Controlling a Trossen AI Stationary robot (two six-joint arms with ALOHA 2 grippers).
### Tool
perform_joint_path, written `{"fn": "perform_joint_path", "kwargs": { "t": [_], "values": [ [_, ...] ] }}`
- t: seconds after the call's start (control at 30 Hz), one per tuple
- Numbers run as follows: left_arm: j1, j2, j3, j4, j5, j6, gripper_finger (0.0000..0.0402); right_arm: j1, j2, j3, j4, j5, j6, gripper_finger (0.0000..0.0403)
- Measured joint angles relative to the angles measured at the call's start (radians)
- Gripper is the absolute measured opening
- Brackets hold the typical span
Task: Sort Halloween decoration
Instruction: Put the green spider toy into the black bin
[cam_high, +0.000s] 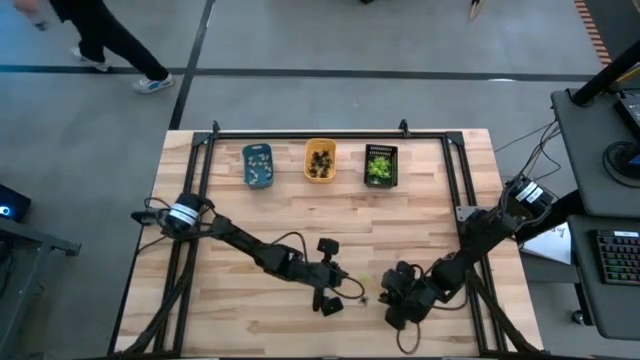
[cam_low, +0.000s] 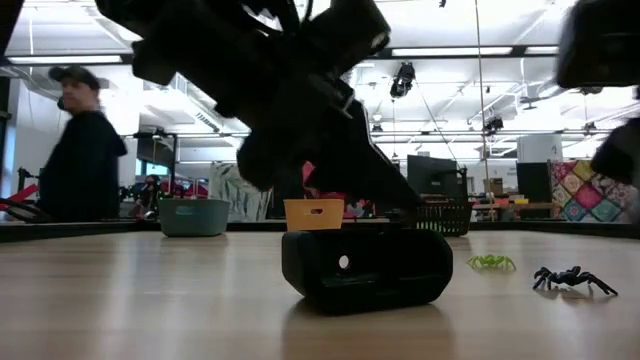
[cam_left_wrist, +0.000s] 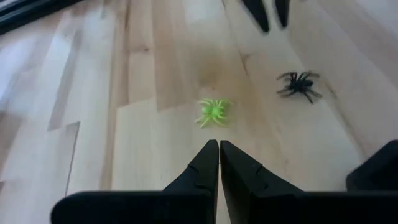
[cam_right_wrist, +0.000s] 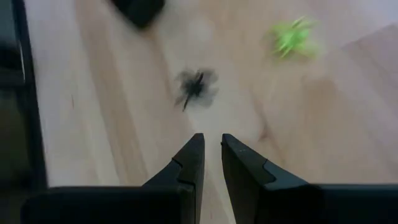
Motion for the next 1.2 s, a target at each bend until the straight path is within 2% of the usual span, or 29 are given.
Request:
{"fn": "perform_joint_path", "kwargs": {
  "t": [0.07,0.33,0.43,0.57,0.93,1.07,1.2],
  "values": [
    [0.006,0.015,0.016,-0.004,0.004,0.015,0.0,0.016,0.009,0.0,-0.007,0.022,-0.068,0.0047],
    [0.029,0.024,0.043,-0.004,0.028,0.02,0.0,0.024,0.061,0.0,-0.004,0.266,-0.261,0.0047],
    [0.029,0.024,0.046,0.0,0.028,0.02,0.0,0.016,0.071,0.0,0.004,0.314,-0.323,0.005],
    [0.029,0.024,0.046,-0.001,0.028,0.02,0.0,-0.009,0.071,0.0,0.012,0.32,-0.36,0.0076],
    [0.032,0.023,0.045,-0.002,0.028,0.025,0.0,-0.056,0.071,-0.006,0.103,0.319,-0.458,0.0196],
    [0.031,0.023,0.045,-0.004,0.028,0.036,0.0,-0.056,0.071,-0.038,0.133,0.319,-0.458,0.0215],
    [0.031,0.022,0.044,-0.004,0.028,0.046,0.0,-0.058,0.071,-0.106,0.266,0.333,-0.474,0.0215]
  ]
}}
